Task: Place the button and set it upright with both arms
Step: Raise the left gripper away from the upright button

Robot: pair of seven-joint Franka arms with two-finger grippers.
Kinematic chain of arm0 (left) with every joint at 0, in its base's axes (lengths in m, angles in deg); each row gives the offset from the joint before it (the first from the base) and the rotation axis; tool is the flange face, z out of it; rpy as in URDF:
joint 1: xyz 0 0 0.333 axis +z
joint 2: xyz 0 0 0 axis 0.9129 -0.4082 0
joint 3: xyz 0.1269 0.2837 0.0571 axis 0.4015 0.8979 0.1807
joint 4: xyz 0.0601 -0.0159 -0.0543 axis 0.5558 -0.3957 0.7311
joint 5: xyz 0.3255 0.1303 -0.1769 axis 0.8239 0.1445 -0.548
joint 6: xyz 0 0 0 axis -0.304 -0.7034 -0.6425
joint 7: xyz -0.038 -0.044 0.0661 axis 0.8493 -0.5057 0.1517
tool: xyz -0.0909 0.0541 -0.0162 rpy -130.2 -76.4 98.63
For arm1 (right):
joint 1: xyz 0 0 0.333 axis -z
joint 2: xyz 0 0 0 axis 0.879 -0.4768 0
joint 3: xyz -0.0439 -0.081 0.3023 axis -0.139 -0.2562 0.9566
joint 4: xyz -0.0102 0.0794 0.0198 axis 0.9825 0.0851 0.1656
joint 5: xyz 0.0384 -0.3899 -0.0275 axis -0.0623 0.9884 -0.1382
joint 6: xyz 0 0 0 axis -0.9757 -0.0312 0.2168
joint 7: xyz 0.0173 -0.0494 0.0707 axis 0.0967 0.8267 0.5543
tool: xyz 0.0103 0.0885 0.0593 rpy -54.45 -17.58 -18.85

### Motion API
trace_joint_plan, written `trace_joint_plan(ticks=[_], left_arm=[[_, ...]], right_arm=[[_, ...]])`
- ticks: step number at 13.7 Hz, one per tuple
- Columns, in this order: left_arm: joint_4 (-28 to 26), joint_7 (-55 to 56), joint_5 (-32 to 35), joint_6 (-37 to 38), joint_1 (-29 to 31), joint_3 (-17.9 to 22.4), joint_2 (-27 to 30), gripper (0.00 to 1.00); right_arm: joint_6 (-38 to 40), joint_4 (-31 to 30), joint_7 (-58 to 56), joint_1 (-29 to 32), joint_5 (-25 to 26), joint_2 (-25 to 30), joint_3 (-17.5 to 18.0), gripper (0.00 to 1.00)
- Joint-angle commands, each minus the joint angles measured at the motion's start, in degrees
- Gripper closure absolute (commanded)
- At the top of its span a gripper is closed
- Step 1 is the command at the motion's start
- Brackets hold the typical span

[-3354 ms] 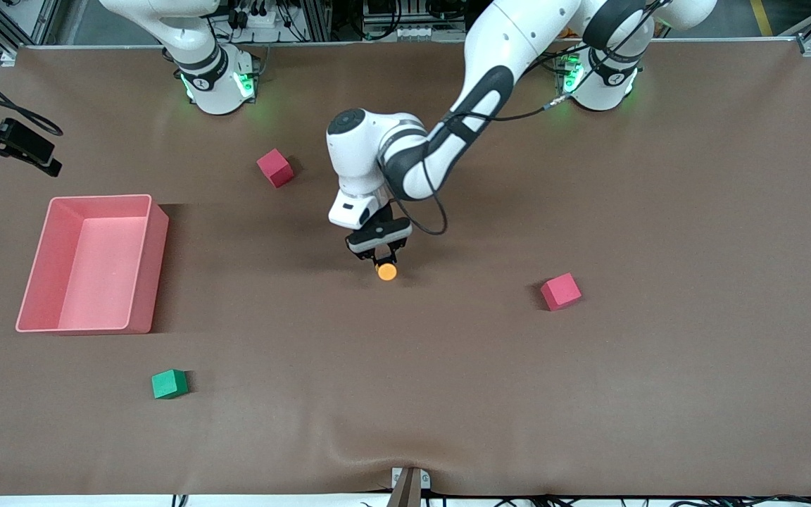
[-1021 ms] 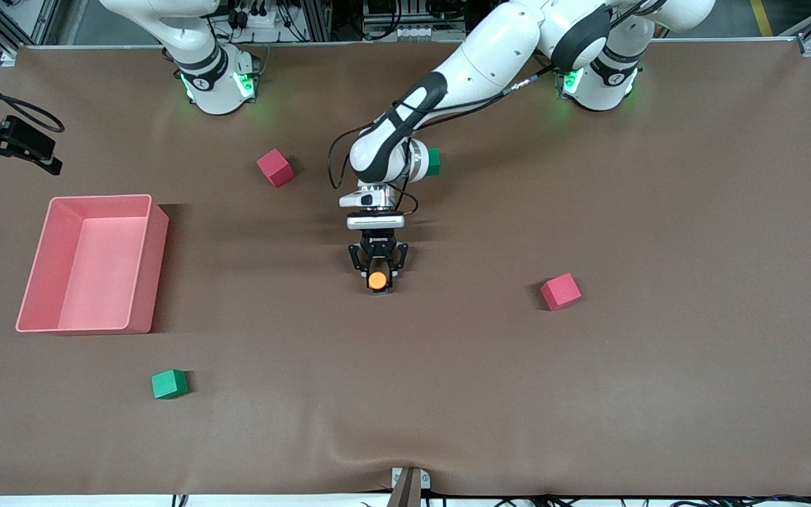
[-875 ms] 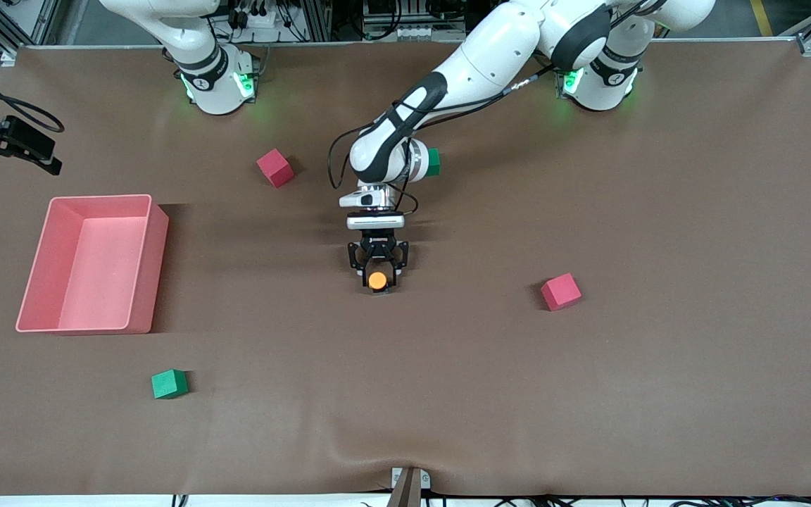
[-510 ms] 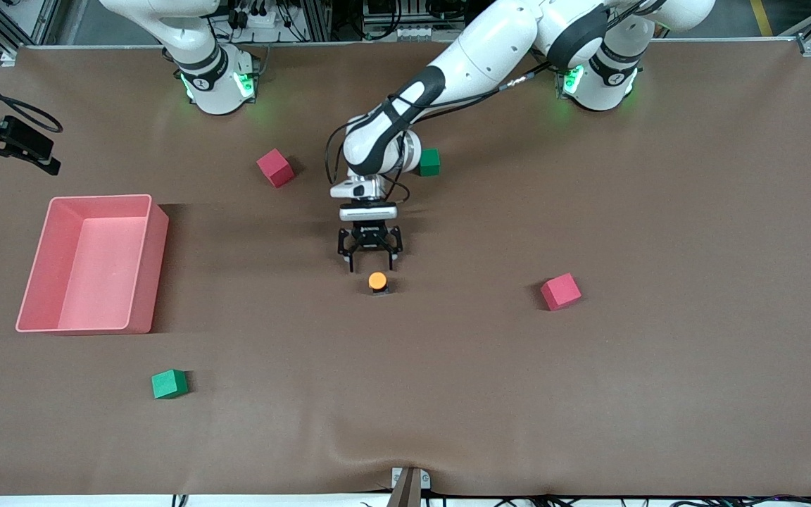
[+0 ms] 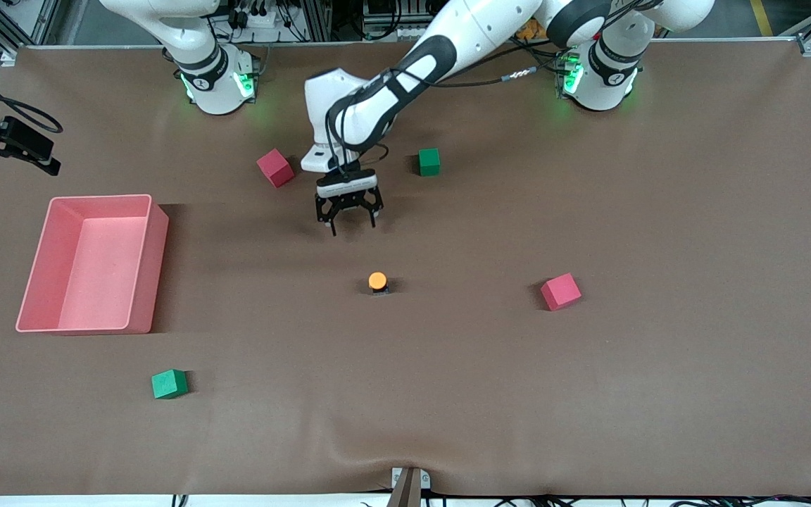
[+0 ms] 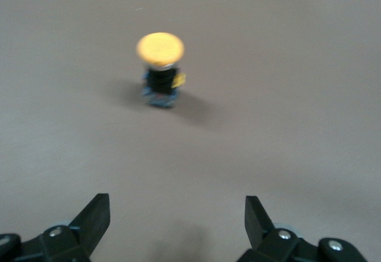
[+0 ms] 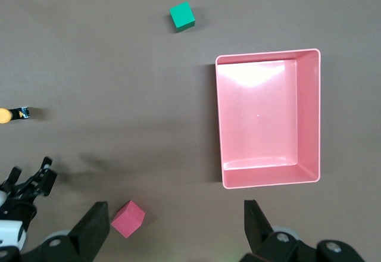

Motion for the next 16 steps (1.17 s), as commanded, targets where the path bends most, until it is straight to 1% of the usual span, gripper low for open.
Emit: trace_joint_plan(ticks=[1,2,4,8,9,11,13,15,16], left_arm=[[-0.6,-7.6,-8.7,6.7,0.5,-2.5,4.8,0.0],[-0.7,-9.9,-12.0,7.3,0.9,-2.6,6.9,0.0],[-0.6,-17.4,-21.6,10.3,1.5,-1.9,11.6,0.0],[-0.9,-41.5,-37.2,21.0,11.6,-2.0,23.9,0.0],[-0.9,-47.1,-38.5,23.3,14.2,-2.0,26.1,0.0],[-1.0,-56.8,-38.5,27.8,19.5,-2.0,30.2,0.0],[-1.1,-66.7,-39.4,31.2,25.9,-2.1,33.7,0.0],[-1.3,-73.4,-41.1,31.4,32.1,-2.2,36.8,0.0],[-1.3,-78.8,-42.9,31.5,36.2,-2.3,38.0,0.0]], right_arm=[[0.4,0.3,-0.6,1.3,0.0,0.0,1.0,0.0],[0.3,0.3,-0.6,1.2,0.0,0.0,1.0,0.0],[0.3,0.3,-0.6,1.2,0.0,-0.1,1.0,0.0],[0.3,0.3,-0.6,1.2,0.0,-0.1,1.0,0.0],[0.3,0.3,-0.6,1.2,0.0,-0.1,1.0,0.0],[0.3,0.3,-0.6,1.3,0.0,-0.1,1.0,0.0],[0.3,0.3,-0.6,1.3,0.0,-0.1,1.0,0.0],[0.2,0.3,-0.5,1.1,0.0,-0.1,1.0,0.0],[0.2,0.3,-0.5,1.1,0.0,-0.1,1.0,0.0]])
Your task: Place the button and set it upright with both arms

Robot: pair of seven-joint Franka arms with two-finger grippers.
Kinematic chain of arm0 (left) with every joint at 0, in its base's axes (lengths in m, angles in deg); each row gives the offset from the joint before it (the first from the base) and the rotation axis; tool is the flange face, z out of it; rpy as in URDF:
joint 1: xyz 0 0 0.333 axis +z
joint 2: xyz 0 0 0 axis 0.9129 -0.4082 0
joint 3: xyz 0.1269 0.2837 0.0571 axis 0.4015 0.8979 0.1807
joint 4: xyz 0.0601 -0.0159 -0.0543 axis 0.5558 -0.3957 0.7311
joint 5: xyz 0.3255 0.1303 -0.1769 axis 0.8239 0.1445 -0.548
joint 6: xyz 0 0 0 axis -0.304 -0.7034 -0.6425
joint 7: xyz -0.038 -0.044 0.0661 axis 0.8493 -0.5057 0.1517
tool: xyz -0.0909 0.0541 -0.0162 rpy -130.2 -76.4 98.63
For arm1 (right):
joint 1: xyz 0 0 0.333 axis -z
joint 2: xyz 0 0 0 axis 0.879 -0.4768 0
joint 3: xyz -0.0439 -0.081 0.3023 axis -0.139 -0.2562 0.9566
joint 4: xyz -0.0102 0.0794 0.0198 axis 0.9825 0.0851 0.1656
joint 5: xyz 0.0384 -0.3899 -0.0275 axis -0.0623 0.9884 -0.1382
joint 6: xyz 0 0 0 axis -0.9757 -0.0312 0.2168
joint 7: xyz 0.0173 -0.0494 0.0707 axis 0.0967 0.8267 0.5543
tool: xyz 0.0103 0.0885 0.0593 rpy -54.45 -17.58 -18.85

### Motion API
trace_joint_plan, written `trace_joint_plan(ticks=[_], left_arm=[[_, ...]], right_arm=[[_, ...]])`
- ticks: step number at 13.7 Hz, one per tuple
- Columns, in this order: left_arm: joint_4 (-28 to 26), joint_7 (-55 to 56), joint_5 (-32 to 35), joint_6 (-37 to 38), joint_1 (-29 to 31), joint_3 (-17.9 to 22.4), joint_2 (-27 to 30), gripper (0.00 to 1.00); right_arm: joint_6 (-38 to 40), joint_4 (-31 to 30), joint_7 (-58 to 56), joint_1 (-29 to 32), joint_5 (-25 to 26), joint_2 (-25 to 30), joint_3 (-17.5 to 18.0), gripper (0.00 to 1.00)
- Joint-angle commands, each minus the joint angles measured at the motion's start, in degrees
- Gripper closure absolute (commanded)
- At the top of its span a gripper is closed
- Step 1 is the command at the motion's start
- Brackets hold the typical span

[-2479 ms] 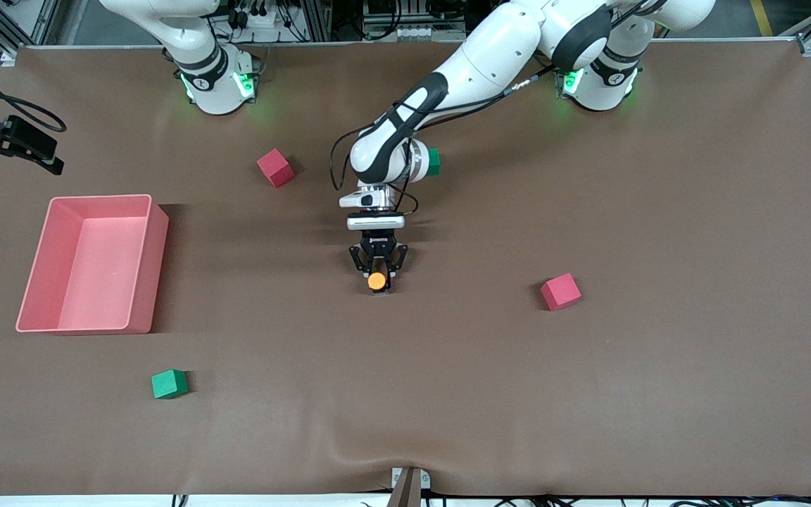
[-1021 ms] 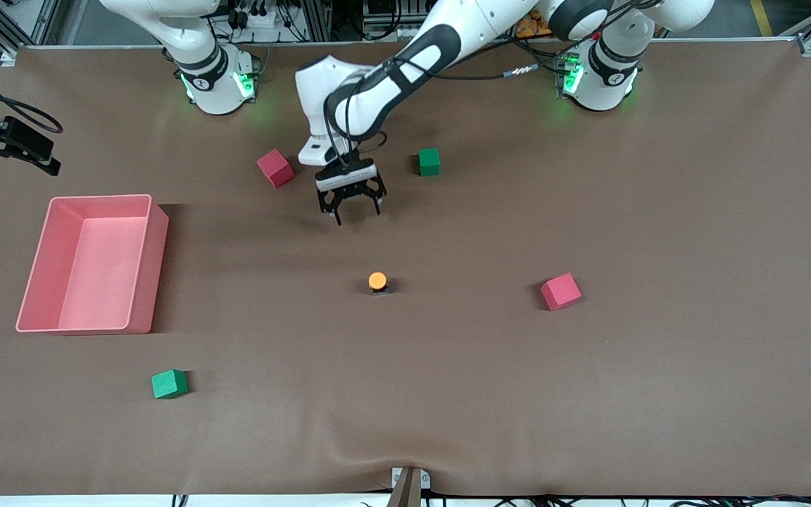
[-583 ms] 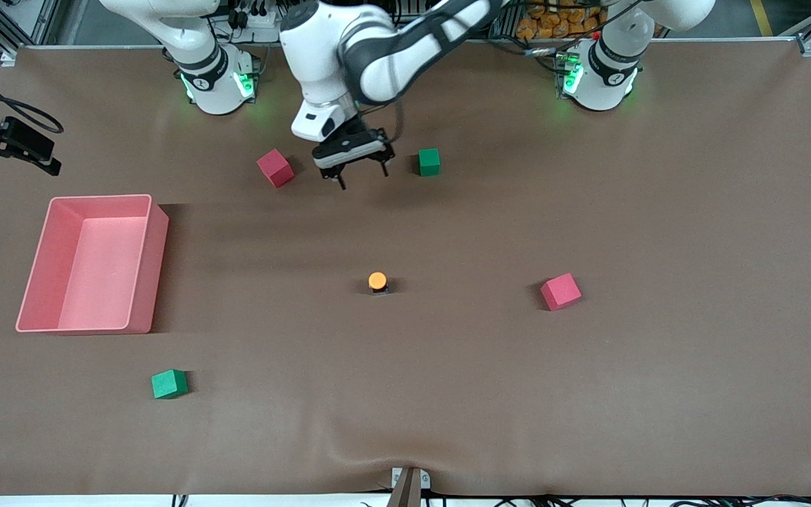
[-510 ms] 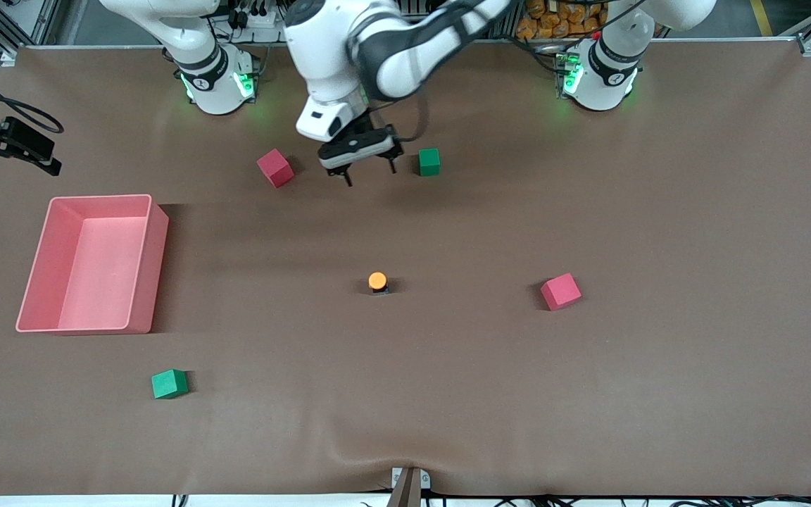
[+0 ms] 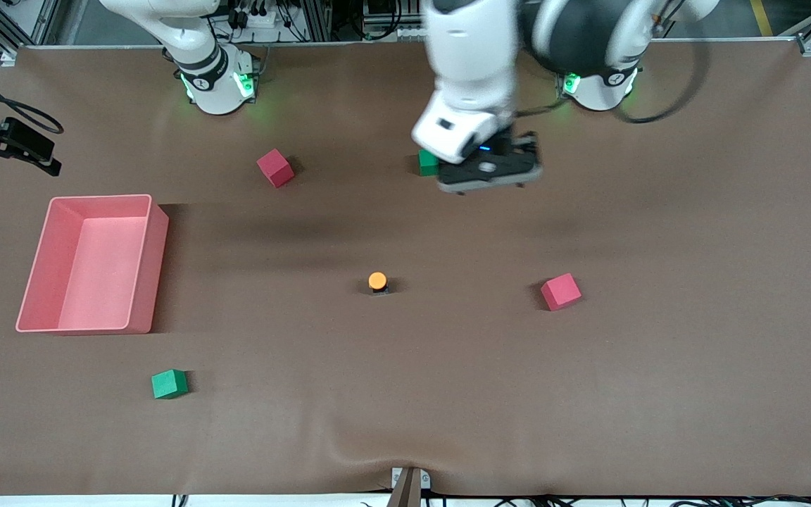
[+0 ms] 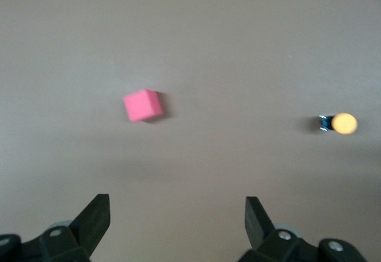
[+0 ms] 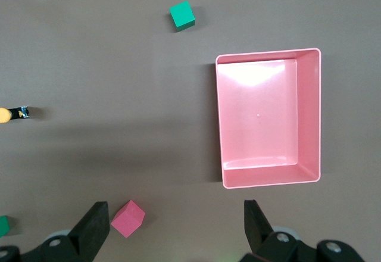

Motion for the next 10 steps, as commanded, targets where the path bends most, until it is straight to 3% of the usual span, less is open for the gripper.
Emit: trace_joint_plan(ticks=[1,6,10], left_arm=[[-3.6,-12.1,-5.7,0.8,10.0,-0.9,6.1,0.0],[-6.1,-28.5,-11.8,0.8,26.3,-0.9,11.4,0.0],[-6.0,-33.9,-13.7,0.8,31.8,-0.5,11.4,0.0]], right_arm=[[0.3,0.4,-0.5,1.1,-0.1,0.0,0.9,0.0],[0.4,0.4,-0.6,1.3,0.0,0.0,0.9,0.0],[0.5,0.4,-0.6,1.3,0.0,0.0,0.9,0.0]])
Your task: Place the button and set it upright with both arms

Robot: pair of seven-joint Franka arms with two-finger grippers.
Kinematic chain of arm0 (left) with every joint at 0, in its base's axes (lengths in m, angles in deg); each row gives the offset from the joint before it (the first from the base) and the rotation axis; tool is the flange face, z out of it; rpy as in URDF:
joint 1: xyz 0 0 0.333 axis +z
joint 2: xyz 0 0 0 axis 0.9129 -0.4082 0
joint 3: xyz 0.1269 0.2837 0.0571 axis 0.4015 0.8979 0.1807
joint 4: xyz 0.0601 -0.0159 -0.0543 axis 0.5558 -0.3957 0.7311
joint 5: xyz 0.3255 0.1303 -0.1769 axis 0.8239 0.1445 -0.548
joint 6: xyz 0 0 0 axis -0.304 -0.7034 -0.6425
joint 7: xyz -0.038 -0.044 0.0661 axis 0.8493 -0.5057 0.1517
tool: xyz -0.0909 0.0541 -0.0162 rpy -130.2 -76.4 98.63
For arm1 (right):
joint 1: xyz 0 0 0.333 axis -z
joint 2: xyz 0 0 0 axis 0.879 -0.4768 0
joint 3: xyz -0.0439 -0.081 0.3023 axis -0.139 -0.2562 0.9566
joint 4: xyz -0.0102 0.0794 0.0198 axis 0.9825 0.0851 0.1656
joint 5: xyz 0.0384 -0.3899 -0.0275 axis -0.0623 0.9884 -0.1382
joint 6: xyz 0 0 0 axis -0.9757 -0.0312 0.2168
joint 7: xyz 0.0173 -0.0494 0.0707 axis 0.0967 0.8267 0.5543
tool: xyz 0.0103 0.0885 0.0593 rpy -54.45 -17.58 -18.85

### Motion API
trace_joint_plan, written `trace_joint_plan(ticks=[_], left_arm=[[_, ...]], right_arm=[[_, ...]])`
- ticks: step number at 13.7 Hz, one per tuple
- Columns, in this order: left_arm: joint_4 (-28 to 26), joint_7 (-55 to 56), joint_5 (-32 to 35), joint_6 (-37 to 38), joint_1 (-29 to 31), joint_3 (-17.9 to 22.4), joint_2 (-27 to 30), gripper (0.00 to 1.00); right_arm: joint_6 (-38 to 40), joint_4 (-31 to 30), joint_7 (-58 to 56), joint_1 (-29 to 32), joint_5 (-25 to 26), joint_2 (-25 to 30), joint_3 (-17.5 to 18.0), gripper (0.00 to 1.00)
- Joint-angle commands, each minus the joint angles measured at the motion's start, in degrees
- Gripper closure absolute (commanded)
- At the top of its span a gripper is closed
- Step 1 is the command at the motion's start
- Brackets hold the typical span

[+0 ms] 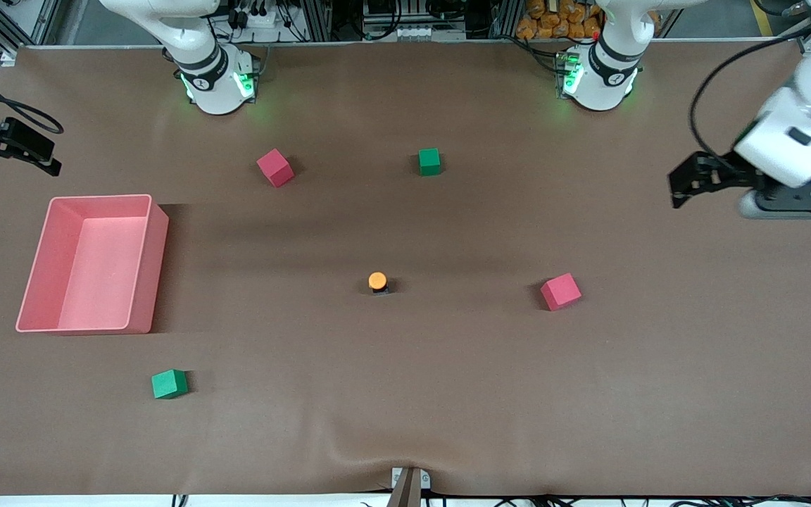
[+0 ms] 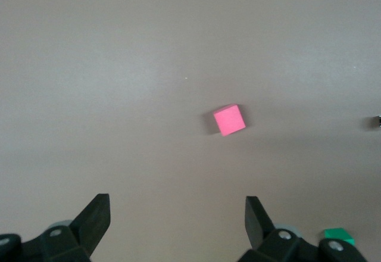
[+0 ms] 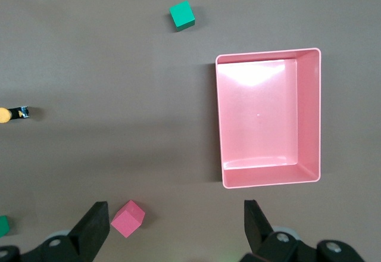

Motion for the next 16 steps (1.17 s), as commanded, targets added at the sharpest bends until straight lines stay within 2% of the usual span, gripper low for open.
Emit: trace_joint_plan(ticks=[1,6,7,10,16], left_arm=[[-1.6,-1.1,-0.9,-0.3,1.4,-0.3,1.0,0.0],[-1.8,-2.0,-0.5,-0.5,2.5,-0.1,1.3,0.0],[-2.5,-3.7,-0.6,-0.4,2.2,1.6,1.7,0.0],[-6.6,-6.0,-1.2,-0.2,-3.4,10.1,5.7,0.0],[-10.6,-5.0,-0.6,0.1,-5.3,12.2,9.5,0.0]], right_arm=[[0.4,0.4,-0.6,1.3,0.0,0.0,0.9,0.0],[0.3,0.4,-0.6,1.2,0.0,0.0,0.9,0.0],[0.3,0.6,-0.6,1.1,0.0,0.0,0.9,0.0],[0.6,0.5,-0.6,0.9,0.0,0.0,0.9,0.0],[2.3,0.5,-1.1,2.2,0.0,0.0,0.8,0.0]])
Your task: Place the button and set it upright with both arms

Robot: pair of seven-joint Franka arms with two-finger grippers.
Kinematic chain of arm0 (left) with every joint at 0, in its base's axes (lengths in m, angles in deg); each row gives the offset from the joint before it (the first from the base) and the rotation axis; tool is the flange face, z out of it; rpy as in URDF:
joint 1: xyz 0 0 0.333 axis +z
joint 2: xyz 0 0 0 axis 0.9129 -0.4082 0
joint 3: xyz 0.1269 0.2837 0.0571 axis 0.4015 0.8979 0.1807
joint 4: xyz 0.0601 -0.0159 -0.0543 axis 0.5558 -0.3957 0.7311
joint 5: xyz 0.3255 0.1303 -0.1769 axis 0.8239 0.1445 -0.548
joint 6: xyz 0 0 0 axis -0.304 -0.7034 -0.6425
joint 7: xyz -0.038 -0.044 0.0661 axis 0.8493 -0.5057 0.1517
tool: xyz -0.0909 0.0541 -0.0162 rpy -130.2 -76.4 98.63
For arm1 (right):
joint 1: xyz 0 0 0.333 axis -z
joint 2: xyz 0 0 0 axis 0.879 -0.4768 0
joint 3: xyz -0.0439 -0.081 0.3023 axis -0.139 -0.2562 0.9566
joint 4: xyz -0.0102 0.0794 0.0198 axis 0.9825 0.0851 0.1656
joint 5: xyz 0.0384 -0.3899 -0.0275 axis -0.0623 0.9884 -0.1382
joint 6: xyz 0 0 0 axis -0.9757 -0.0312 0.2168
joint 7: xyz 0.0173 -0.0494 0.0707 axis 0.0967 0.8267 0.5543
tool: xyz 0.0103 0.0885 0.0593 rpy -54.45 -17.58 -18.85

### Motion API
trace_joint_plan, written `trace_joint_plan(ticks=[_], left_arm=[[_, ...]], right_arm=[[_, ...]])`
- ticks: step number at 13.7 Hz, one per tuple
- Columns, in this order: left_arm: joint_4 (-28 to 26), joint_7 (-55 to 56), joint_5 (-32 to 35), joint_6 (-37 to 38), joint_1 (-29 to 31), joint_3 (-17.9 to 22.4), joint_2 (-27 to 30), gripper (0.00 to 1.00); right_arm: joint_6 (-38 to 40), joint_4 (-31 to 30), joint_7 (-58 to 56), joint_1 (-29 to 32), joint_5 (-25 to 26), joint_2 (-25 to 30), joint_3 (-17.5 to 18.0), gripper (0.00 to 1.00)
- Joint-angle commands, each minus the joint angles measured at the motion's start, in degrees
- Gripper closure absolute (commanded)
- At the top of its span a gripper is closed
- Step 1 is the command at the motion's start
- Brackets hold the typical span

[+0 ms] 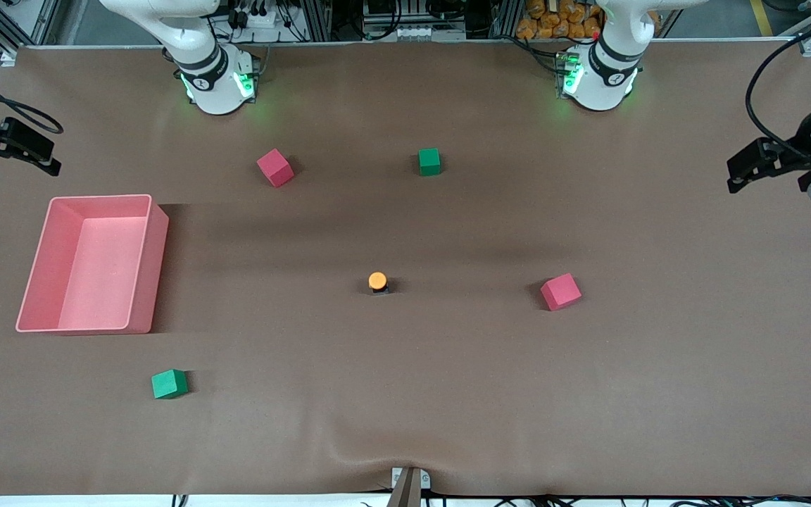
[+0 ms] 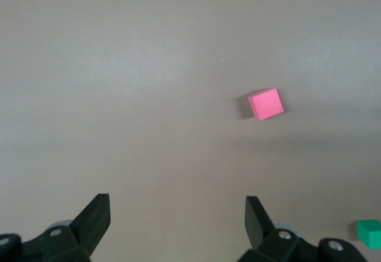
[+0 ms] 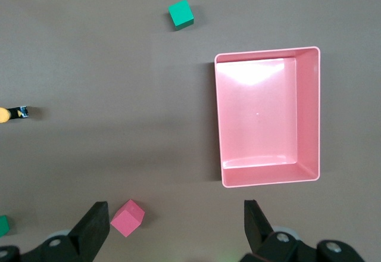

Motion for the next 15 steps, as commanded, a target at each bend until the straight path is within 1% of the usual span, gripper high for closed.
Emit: trace_joint_plan(ticks=[1,6,15], left_arm=[[-2.7,-0.2,-1.0,1.0,-1.9,2.6,3.3,0.0],[-2.7,-1.1,-3.2,4.0,-2.6,2.7,4.8,0.0],[-1.2,-0.8,-3.7,4.0,-3.2,2.6,4.3,0.0]], right_arm=[[2.1,0.6,-1.1,1.7,0.0,0.0,0.9,0.0],[1.8,0.6,-1.1,1.7,0.0,0.0,1.0,0.0],[1.6,0.6,-1.1,1.4,-0.1,0.0,1.1,0.0]])
